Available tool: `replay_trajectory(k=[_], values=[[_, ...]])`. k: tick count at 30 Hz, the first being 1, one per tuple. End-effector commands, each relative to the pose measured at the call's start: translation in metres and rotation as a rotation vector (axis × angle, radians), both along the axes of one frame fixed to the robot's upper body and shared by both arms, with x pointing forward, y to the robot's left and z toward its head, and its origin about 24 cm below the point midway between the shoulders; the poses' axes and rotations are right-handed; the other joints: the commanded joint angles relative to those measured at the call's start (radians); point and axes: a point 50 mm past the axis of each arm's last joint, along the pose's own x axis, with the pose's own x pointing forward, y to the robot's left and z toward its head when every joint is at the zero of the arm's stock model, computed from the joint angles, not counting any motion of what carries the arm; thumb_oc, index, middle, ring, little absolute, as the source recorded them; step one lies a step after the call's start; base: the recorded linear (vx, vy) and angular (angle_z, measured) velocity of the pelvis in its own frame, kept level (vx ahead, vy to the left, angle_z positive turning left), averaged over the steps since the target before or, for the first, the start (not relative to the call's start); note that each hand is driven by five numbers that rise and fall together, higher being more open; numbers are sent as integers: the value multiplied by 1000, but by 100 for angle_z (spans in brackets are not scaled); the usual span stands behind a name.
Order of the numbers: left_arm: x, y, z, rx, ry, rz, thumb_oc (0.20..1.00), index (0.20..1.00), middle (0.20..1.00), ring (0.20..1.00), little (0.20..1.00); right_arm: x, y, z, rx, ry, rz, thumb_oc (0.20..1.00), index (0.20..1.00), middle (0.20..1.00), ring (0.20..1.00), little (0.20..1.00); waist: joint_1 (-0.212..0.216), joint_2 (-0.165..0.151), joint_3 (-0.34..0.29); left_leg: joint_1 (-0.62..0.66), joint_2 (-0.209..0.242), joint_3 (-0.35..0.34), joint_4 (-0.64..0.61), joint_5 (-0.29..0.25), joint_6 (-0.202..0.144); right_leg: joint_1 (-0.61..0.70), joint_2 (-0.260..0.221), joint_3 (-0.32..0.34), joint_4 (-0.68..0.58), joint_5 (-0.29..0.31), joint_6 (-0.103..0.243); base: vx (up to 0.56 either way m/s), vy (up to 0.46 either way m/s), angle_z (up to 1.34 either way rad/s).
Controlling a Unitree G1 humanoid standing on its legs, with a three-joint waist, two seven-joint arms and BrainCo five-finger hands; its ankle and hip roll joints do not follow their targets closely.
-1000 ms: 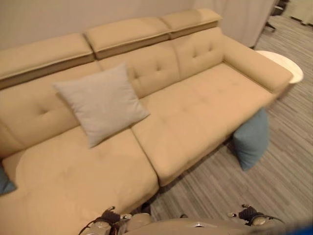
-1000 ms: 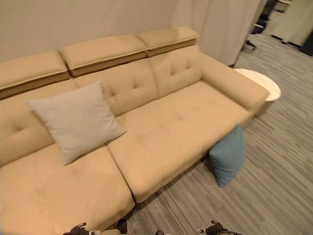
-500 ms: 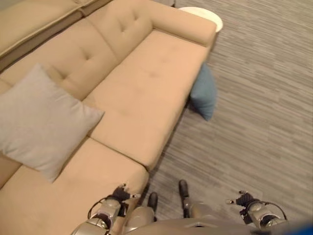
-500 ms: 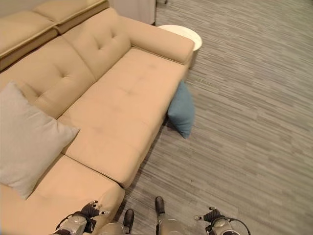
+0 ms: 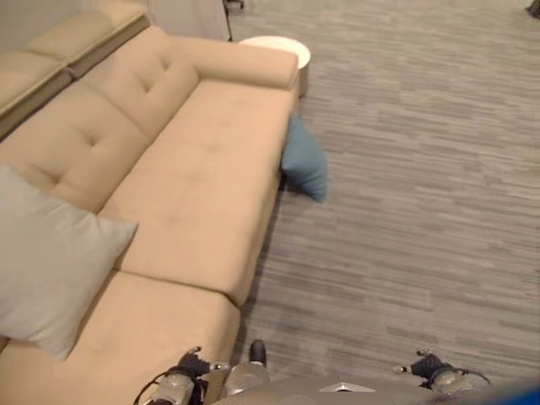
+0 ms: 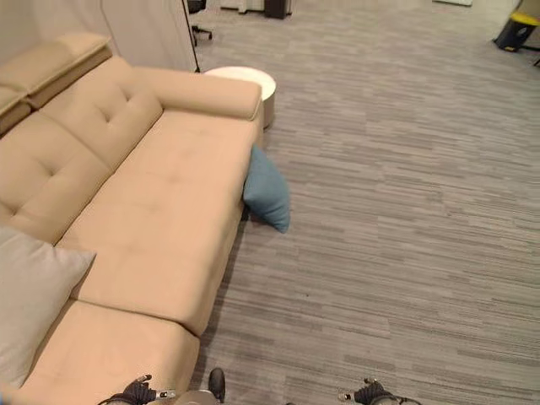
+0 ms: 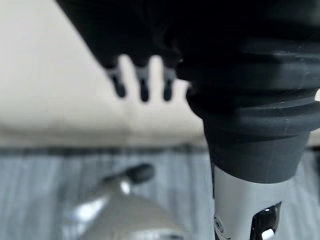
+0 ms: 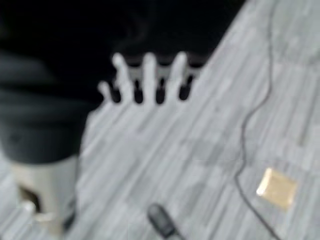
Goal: Pick up all the scattered cushions and arrange them neatly on the sofa.
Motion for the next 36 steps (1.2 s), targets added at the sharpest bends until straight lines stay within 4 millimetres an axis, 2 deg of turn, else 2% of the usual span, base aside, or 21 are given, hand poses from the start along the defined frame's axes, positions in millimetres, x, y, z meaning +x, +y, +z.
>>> replay_trajectory(k=[1,8,10,11,13,14,17,21,22,23,24,25,27,28,29,30,31,32,33,34,36], values=[[36,-3,9,-7,-96,5,1000,1000,1000,1000,1000,25,-18,12,-51,-80,-32,1000,1000,1000,1000,1000,0,-10,57,-23,-122,-136,67,-129,26,-62,-13,67,8,73,77,-25,-115,-15],[30,-6,6,-15,-74,-8,1000,1000,1000,1000,1000,7,-21,8,-51,-36,-74,1000,1000,1000,1000,1000,-33,-10,55,-25,-123,-151,115,-141,19,-57,8,107,5,65,56,38,-112,-7],[36,-9,7,-5,-79,-39,1000,1000,1000,1000,1000,7,-24,10,-56,-53,-111,1000,1000,1000,1000,1000,-49,-27,97,-125,-109,-90,294,-126,4,-49,0,108,5,63,41,-6,-113,4],[39,-9,8,-1,-85,-50,1000,1000,1000,1000,1000,6,-25,10,-58,-51,-118,1000,1000,1000,1000,1000,-46,-29,102,-146,-112,-87,304,-123,7,-41,1,106,2,60,38,2,-90,12],[42,-11,9,-3,-93,-63,1000,1000,1000,1000,1000,5,-25,10,-60,-46,-119,1000,1000,1000,1000,1000,-40,-25,102,-163,-134,-95,272,-134,16,-33,3,107,-6,57,40,161,-28,13],[39,-12,8,-6,-89,-57,1000,1000,1000,1000,1000,4,-25,9,-62,-41,-116,1000,1000,1000,1000,1000,-31,-14,86,-181,-153,-99,180,-102,23,-11,21,122,-20,50,49,250,-17,15],[34,-12,6,-2,-69,-57,1000,1000,1000,1000,1000,5,-23,9,-57,-40,-111,1000,1000,1000,1000,1000,-15,-8,77,-196,-167,-100,131,-61,23,10,38,143,-10,28,54,292,16,-3],[28,-6,5,10,-53,-45,1000,1000,1000,1000,1000,11,-19,9,-49,-48,-84,1000,1000,1000,1000,1000,-5,-8,50,-123,-170,-108,100,-93,59,0,24,164,131,-19,73,270,85,-64],[30,-4,6,17,-59,-46,1000,1000,1000,1000,1000,16,-17,9,-41,-64,-74,1000,1000,1000,1000,1000,-3,-3,52,-98,-167,-106,85,-104,74,-43,16,168,217,-7,87,183,131,-82],[36,-3,9,20,-79,-43,1000,1000,1000,1000,1000,30,-17,13,-46,-102,-48,1000,1000,1000,1000,1000,-5,8,74,-52,-166,-86,83,-129,104,-131,-28,151,404,84,145,181,130,-62],[36,-3,9,19,-79,-43,1000,1000,1000,1000,1000,30,-17,13,-46,-102,-48,1000,1000,1000,1000,1000,-4,9,72,-55,-165,-86,83,-128,104,-133,-26,151,402,87,144,162,128,-75],[39,-2,11,24,-93,-42,1000,1000,1000,1000,1000,36,-16,15,-39,-128,-53,1000,1000,1000,1000,1000,-15,19,83,-36,-154,-90,78,-129,110,-166,-22,159,481,100,147,134,71,-62],[44,-2,12,25,-105,-52,1000,1000,1000,1000,1000,37,-14,15,-31,-137,-61,1000,1000,1000,1000,1000,-36,36,90,12,-146,-109,57,-141,116,-224,-35,136,548,94,128,289,101,-26],[46,-3,13,20,-120,-45,1000,1000,1000,1000,1000,36,-15,15,-28,-139,-72,1000,1000,1000,1000,1000,-41,41,86,49,-140,-107,29,-151,114,-244,-64,90,487,88,111,271,54,11],[46,-3,13,19,-120,-45,1000,1000,1000,1000,1000,35,-15,15,-28,-138,-72,1000,1000,1000,1000,1000,-41,41,87,52,-139,-107,28,-151,113,-241,-63,89,486,87,110,366,-48,6],[50,-4,15,19,-135,-48,1000,1000,1000,1000,1000,36,-16,15,-31,-138,-71,1000,1000,1000,1000,1000,-48,37,82,79,-138,-116,-2,-158,102,-256,-59,80,352,81,99,195,-67,-11],[50,-4,15,19,-135,-48,1000,1000,1000,1000,1000,36,-16,15,-32,-138,-71,1000,1000,1000,1000,1000,-49,39,85,85,-136,-118,-4,-158,102,-249,-57,78,348,82,98,394,-146,-6],[51,-3,15,19,-134,-51,1000,1000,1000,1000,1000,37,-16,15,-31,-146,-77,1000,1000,1000,1000,1000,-53,29,83,105,-140,-118,-11,-172,91,-259,-68,75,212,121,103,205,-83,2],[51,-3,15,19,-134,-51,1000,1000,1000,1000,1000,37,-16,15,-31,-146,-77,1000,1000,1000,1000,1000,-54,29,84,107,-139,-119,-11,-173,91,-257,-67,74,209,121,103,425,-187,8],[47,-3,13,20,-119,-45,1000,1000,1000,1000,1000,37,-15,15,-32,-143,-71,1000,1000,1000,1000,1000,-59,21,80,135,-139,-125,-18,-192,80,-276,-75,65,95,172,120,355,-157,6],[38,1,11,19,-101,-8,1000,1000,1000,1000,1000,34,-14,14,-32,-127,-62,1000,1000,1000,1000,1000,-65,20,74,177,-132,-139,-9,-224,68,-276,-73,72,82,194,126,436,-192,5]])
